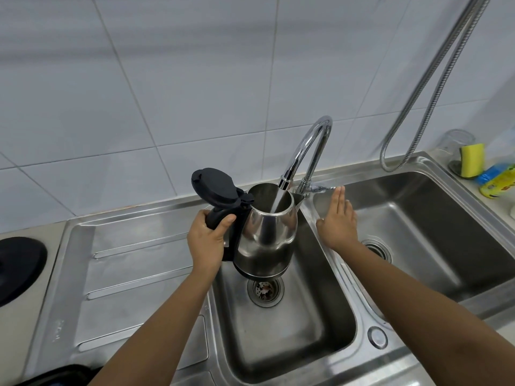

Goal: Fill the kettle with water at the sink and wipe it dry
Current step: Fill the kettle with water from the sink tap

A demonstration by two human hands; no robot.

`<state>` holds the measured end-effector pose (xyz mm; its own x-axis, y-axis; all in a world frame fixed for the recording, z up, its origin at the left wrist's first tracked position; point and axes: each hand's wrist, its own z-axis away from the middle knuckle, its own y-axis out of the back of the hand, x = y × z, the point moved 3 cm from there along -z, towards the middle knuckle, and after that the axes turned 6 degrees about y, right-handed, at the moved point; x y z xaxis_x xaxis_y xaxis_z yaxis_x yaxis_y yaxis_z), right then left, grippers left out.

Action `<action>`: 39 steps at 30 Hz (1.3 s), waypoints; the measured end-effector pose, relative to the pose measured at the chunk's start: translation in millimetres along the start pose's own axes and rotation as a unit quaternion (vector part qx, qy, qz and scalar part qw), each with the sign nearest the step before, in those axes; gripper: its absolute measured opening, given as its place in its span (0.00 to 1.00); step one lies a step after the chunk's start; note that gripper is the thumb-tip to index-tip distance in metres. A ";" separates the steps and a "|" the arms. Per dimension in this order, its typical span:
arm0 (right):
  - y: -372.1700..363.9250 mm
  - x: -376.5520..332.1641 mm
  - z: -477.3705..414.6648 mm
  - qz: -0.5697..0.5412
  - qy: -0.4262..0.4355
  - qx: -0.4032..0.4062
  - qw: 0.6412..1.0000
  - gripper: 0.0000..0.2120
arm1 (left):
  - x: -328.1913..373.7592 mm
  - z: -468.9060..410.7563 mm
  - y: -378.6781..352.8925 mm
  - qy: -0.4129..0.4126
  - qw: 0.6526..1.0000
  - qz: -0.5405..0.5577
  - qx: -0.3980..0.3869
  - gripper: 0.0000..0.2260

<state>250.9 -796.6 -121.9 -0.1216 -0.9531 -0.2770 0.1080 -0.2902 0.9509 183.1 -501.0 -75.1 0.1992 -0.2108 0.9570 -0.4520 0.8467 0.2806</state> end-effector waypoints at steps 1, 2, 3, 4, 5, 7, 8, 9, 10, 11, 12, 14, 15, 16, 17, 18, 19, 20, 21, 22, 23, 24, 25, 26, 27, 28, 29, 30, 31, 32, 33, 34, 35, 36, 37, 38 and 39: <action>0.3 -0.7 -1.2 0.003 0.000 0.001 1.000 0.44 | 0.2 -0.4 0.2 0.000 1.000 0.001 0.001 0.12; 0.6 -1.8 -2.8 0.004 0.000 0.003 1.000 0.44 | 0.5 -0.7 0.4 0.001 1.000 0.002 0.002 0.12; 1.4 -3.0 -4.9 0.003 -0.001 0.005 1.000 0.44 | 0.3 -1.1 0.5 0.002 1.000 0.003 0.002 0.12; 2.3 -4.4 -7.6 0.002 -0.003 0.006 1.000 0.44 | 0.2 -1.2 0.5 0.003 1.000 0.002 0.001 0.12; 3.7 -6.2 -10.9 0.000 -0.004 0.008 1.000 0.44 | -0.2 -1.6 0.7 0.003 1.000 0.002 0.001 0.12; 6.5 -9.8 -19.3 -0.004 -0.005 0.012 1.000 0.44 | -0.8 -2.3 0.8 0.004 1.000 0.000 0.001 0.12; 8.4 -12.0 -23.7 -0.007 -0.007 0.014 1.000 0.44 | -1.2 -2.6 0.8 0.005 1.000 0.000 0.002 0.12; 10.3 -14.2 -27.7 -0.010 -0.012 0.016 1.000 0.43 | -1.8 -3.2 0.6 0.005 1.000 -0.001 0.004 0.12; 12.1 -16.0 -31.9 -0.011 -0.018 0.019 1.000 0.42 | -2.2 -3.7 0.3 0.005 1.000 -0.002 0.005 0.12; 14.1 -18.0 -35.3 -0.011 -0.025 0.019 0.999 0.43 | -2.7 -4.1 0.1 0.003 1.000 -0.004 0.006 0.12; 15.9 -19.7 -38.7 -0.010 -0.030 0.020 0.999 0.44 | -2.9 -4.7 -0.5 0.002 1.000 -0.006 0.007 0.12; 19.5 -23.0 -45.9 -0.016 -0.038 0.022 0.999 0.46 | -3.2 -5.9 -1.6 0.001 1.000 -0.005 0.007 0.12; 21.5 -24.7 -48.8 -0.023 -0.042 0.024 0.999 0.46 | -3.2 -6.6 -2.3 0.003 1.000 -0.003 0.006 0.12; 22.9 -25.8 -50.9 -0.026 -0.047 0.025 0.998 0.46 | -2.8 -7.1 -3.0 0.004 1.000 -0.001 0.006 0.12; 23.3 -26.5 -52.8 -0.026 -0.051 0.026 0.998 0.46 | -2.4 -7.7 -4.0 0.004 1.000 0.000 0.005 0.12; 23.4 -26.7 -54.0 -0.027 -0.054 0.028 0.998 0.46 | -1.8 -7.9 -4.8 0.003 1.000 -0.002 0.004 0.12; 22.9 -26.6 -54.3 -0.028 -0.056 0.028 0.998 0.46 | -1.2 -8.0 -5.6 0.001 1.000 -0.002 0.003 0.12; 22.6 -26.2 -53.8 -0.030 -0.056 0.030 0.998 0.46 | -0.6 -8.0 -6.0 -0.001 1.000 -0.001 0.004 0.12; 22.2 -26.0 -53.3 -0.034 -0.055 0.032 0.997 0.46 | -0.3 -8.3 -6.2 -0.003 1.000 0.001 0.005 0.12; 21.4 -25.1 -53.2 -0.041 -0.053 0.035 0.997 0.46 | 0.1 -8.4 -6.2 -0.005 1.000 0.003 0.005 0.13; 21.0 -24.5 -52.2 -0.049 -0.052 0.038 0.997 0.46 | 0.1 -8.5 -6.4 -0.004 1.000 0.004 0.005 0.13; 20.8 -23.7 -51.2 -0.059 -0.050 0.042 0.996 0.46 | 0.4 -8.6 -6.7 -0.004 1.000 0.005 0.004 0.13; 22.2 -23.6 -49.4 -0.067 -0.047 0.045 0.996 0.46 | 0.7 -9.0 -7.2 -0.004 1.000 0.006 0.003 0.13; 24.6 -24.0 -47.2 -0.074 -0.043 0.051 0.995 0.46 | 1.4 -8.9 -7.4 -0.005 1.000 0.005 0.003 0.14; 26.7 -25.2 -44.8 -0.088 -0.039 0.055 0.994 0.45 | 2.2 -8.6 -7.5 -0.005 1.000 0.006 0.002 0.14; 29.2 -26.6 -41.3 -0.108 -0.040 0.059 0.992 0.44 | 3.1 -8.2 -7.6 -0.006 1.000 0.007 0.002 0.13; 29.1 -27.8 -38.3 -0.144 -0.050 0.060 0.987 0.42 | 3.8 -7.8 -8.1 -0.007 1.000 0.008 0.002 0.13; 27.5 -28.0 -34.2 -0.196 -0.068 0.050 0.977 0.40 | 4.4 -7.2 -8.4 -0.007 1.000 0.008 0.001 0.13; 27.8 -31.1 -25.5 -0.267 -0.085 0.037 0.959 0.37 | 4.3 -6.6 -8.3 -0.007 1.000 0.008 0.000 0.13; 26.4 -34.9 -12.9 -0.351 -0.091 0.023 0.932 0.35 | 5.2 -4.7 -7.2 -0.009 1.000 0.011 -0.003 0.13; 23.8 -38.8 1.4 -0.441 -0.084 0.004 0.893 0.33 | 5.9 -3.3 -6.4 -0.012 1.000 0.015 -0.007 0.15; 20.0 -43.2 16.0 -0.516 -0.074 -0.028 0.853 0.29 | 6.0 -3.1 -6.6 -0.012 1.000 0.016 -0.009 0.17; 16.2 -47.8 32.3 -0.577 -0.066 -0.069 0.811 0.25 | 6.3 -3.1 -6.4 -0.012 1.000 0.016 -0.010 0.21; 12.0 -50.0 46.5 -0.619 -0.048 -0.103 0.777 0.25 | 7.0 -2.2 -5.5 -0.012 1.000 0.016 -0.011 0.24; 7.6 -50.3 57.9 -0.637 -0.029 -0.124 0.760 0.28 | 7.4 -1.1 -4.4 -0.010 1.000 0.020 -0.010 0.26; 5.1 -51.2 68.3 -0.629 -0.005 -0.140 0.765 0.33 | 8.1 0.1 -3.4 -0.008 1.000 0.024 -0.010 0.27; 3.6 -52.2 75.6 -0.608 0.030 -0.144 0.781 0.38 | 8.6 1.2 -2.7 -0.007 0.999 0.029 -0.010 0.27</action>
<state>183.0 -741.4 -93.6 -0.2615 0.0411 -0.9643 0.1664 -0.9822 -0.0870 185.0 -505.7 -67.6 0.1607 -0.1674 0.9727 -0.4449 0.8674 0.2227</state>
